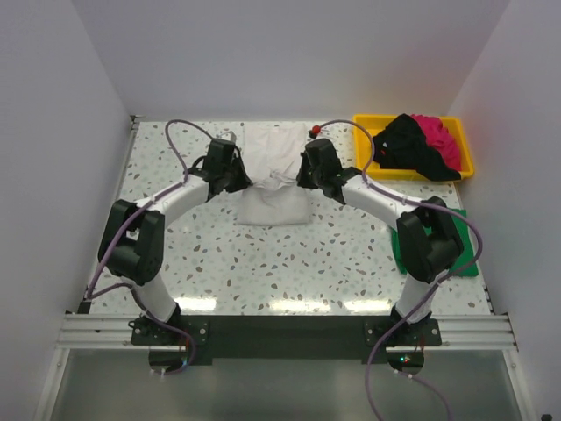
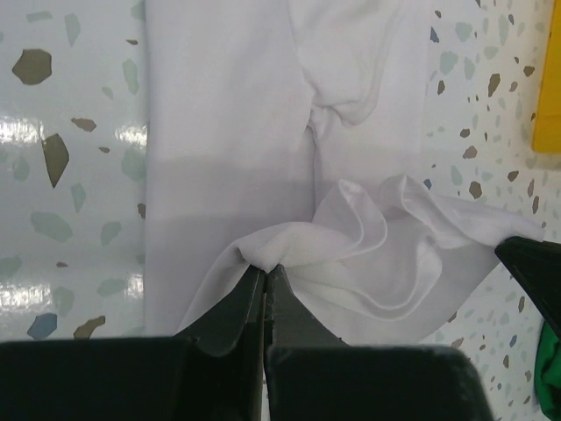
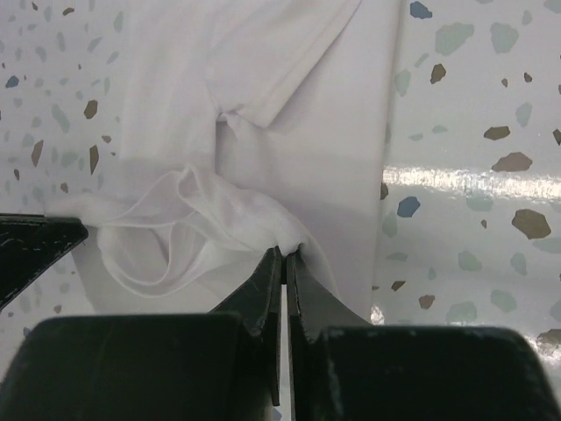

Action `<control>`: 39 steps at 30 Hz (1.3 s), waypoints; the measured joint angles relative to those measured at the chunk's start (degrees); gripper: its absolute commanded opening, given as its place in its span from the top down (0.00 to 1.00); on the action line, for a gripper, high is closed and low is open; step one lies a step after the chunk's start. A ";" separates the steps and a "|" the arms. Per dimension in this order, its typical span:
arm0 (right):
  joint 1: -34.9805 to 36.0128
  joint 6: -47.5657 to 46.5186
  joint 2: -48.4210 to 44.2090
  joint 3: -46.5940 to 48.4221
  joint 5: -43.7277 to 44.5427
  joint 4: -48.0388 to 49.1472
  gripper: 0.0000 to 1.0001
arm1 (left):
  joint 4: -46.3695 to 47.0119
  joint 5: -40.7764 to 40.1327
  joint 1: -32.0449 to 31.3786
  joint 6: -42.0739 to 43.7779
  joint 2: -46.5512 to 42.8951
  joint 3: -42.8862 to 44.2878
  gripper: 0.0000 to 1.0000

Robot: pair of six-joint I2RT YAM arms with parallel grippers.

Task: Fold and stack the t-shirts
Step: Fold the tshirt

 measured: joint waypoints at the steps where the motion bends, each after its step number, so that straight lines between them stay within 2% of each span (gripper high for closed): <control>1: -0.35 -0.13 0.68 0.63 -0.09 -0.22 1.00 | 0.42 0.24 0.24 0.26 1.25 1.18 1.00; 18: -4.68 -2.27 13.70 10.23 -3.04 -1.05 1.00 | 0.63 -1.86 1.05 2.58 13.62 11.82 0.99; 19: -4.87 -2.25 14.32 10.51 -3.43 -1.03 0.95 | 0.61 -1.92 1.09 2.58 14.08 12.02 0.95; 20: -5.09 -2.19 14.84 10.71 -3.80 -1.05 0.92 | 0.57 -1.92 1.14 2.62 14.43 12.07 0.84; 21: -5.27 -2.14 15.30 10.97 -4.02 -1.07 0.87 | 0.50 -1.92 1.16 2.91 14.67 12.09 0.77; 22: -5.49 -2.08 15.65 11.23 -4.24 -1.07 0.72 | 0.35 -1.92 1.18 3.15 14.82 12.13 0.66; 23: -5.70 -2.05 15.98 11.52 -4.50 -1.14 0.67 | 0.20 -1.95 1.20 3.30 14.91 12.15 0.43; 24: -5.90 -2.16 16.09 11.78 -4.81 -1.18 0.49 | 0.04 -1.99 1.22 3.69 14.91 12.17 0.34; 25: -6.01 -2.08 16.11 11.93 -5.27 -1.25 0.41 | -0.07 -2.16 1.25 3.52 14.88 12.35 0.17; 26: -6.21 -2.56 16.09 12.13 -5.51 -1.31 0.35 | -0.17 -2.49 1.27 3.61 14.86 12.46 0.13; 27: -6.32 -2.78 16.04 12.28 -5.64 -1.31 0.20 | -0.37 -2.80 1.31 3.56 14.73 12.50 0.08; 28: -6.34 -2.75 15.93 12.37 -5.64 -1.36 0.15 | -0.72 -3.21 1.33 3.63 14.45 12.50 0.00; 30: -6.47 -3.37 15.45 12.28 -5.90 -1.73 0.02 | -1.46 -4.13 1.38 3.58 13.42 12.33 0.00; 34: -6.54 -3.65 10.95 8.52 -7.28 -2.21 0.01 | -1.53 -5.66 1.38 3.52 6.51 7.96 0.00; 39: -6.54 -2.91 0.66 -0.61 -11.85 -1.75 0.01 | -0.48 -5.95 1.42 3.54 -2.86 0.00 0.00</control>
